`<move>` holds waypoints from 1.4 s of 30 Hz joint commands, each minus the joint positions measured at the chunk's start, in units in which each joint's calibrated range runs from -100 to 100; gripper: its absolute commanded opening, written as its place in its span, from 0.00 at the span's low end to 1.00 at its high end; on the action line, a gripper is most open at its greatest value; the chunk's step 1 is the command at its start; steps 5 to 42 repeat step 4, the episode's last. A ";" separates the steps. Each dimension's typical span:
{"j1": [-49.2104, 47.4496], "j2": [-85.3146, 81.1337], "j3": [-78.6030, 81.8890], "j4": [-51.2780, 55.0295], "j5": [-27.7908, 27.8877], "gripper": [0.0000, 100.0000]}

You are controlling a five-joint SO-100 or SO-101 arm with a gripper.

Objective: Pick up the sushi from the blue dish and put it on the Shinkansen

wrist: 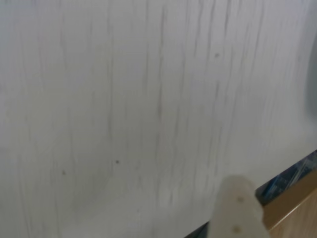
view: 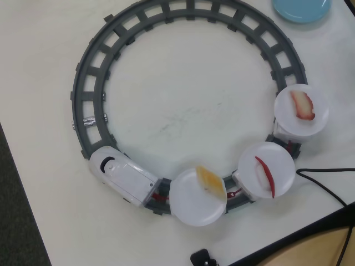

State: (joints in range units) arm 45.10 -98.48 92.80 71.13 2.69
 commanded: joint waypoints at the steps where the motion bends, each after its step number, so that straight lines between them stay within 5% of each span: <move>1: -0.20 -0.10 -0.25 2.60 0.56 0.35; 42: -0.20 -0.10 -0.25 2.60 0.56 0.35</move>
